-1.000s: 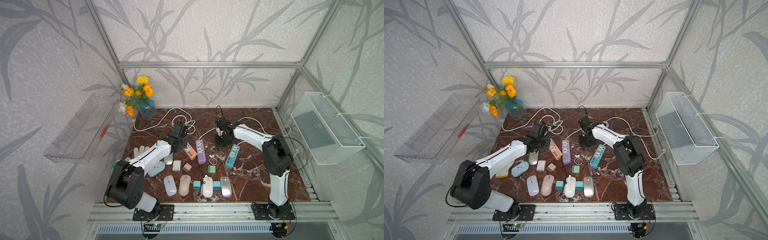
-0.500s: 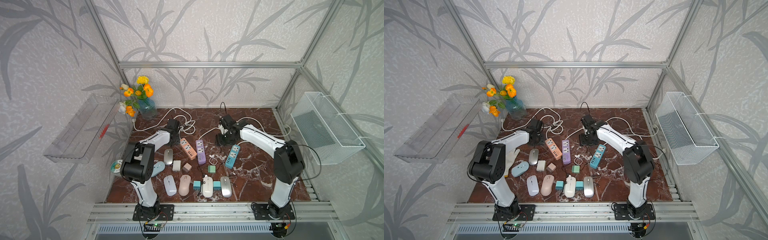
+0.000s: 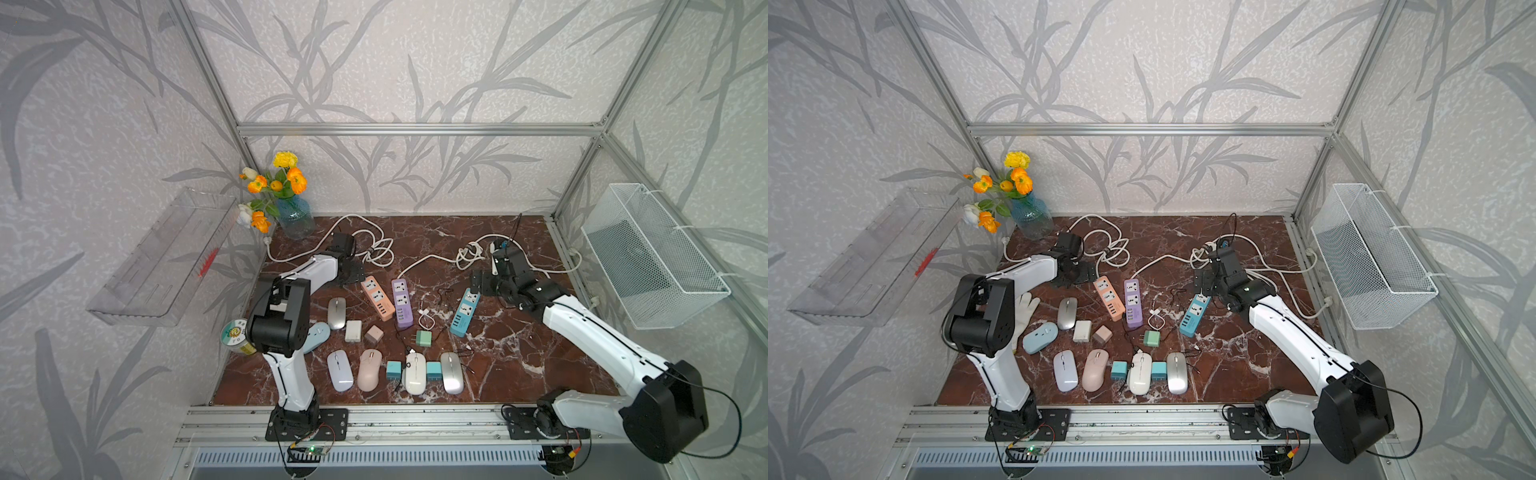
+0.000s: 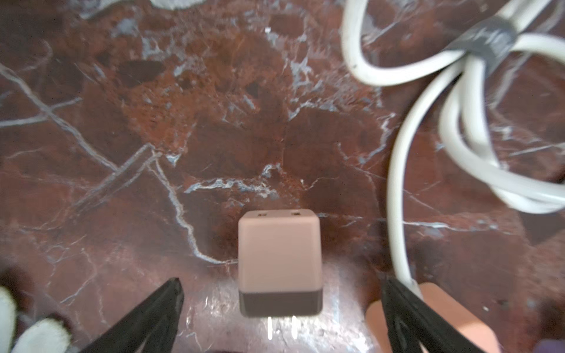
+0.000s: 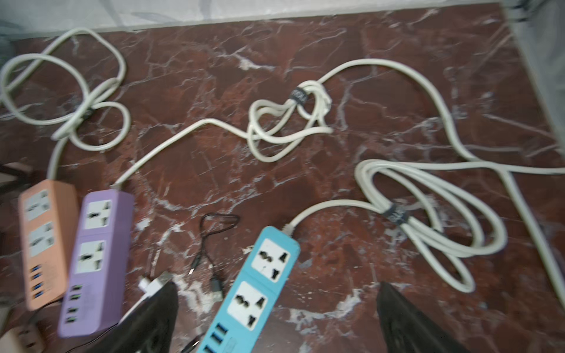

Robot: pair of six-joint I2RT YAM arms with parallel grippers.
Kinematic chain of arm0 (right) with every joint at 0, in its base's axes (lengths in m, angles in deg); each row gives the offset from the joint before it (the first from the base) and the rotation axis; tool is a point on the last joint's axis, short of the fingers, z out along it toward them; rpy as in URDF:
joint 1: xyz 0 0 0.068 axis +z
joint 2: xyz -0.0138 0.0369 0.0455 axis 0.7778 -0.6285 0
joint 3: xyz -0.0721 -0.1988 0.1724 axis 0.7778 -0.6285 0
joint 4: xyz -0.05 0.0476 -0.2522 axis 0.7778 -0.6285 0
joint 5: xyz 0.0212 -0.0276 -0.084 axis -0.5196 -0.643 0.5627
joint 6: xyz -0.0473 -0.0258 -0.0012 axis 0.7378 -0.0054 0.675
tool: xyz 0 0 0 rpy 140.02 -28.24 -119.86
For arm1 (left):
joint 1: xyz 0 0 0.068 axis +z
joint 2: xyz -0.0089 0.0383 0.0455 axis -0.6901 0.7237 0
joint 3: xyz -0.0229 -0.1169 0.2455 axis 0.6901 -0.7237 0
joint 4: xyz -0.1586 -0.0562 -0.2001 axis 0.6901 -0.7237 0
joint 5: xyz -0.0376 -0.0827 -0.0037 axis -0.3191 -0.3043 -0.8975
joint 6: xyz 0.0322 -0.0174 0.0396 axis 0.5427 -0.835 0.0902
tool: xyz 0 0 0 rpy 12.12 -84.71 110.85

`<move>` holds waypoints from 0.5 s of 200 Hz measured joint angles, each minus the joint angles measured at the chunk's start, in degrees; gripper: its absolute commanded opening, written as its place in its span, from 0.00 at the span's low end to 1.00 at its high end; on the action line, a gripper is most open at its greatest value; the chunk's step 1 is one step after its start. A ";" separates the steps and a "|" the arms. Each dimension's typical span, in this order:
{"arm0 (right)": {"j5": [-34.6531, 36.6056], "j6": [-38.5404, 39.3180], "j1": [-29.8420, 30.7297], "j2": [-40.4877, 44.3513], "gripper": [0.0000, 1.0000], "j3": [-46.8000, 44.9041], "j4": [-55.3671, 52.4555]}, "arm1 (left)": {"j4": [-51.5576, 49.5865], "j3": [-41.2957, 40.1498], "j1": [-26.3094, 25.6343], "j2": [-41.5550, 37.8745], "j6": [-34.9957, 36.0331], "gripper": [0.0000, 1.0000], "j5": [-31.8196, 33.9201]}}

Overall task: Unplug the wireless mouse
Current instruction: Place the plug at the center of the board, then reset both arms

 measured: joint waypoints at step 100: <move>5.95 21.86 -10.75 -3.28 0.99 -29.16 42.03 | 35.67 -45.09 0.28 -43.78 16.79 1.00 20.59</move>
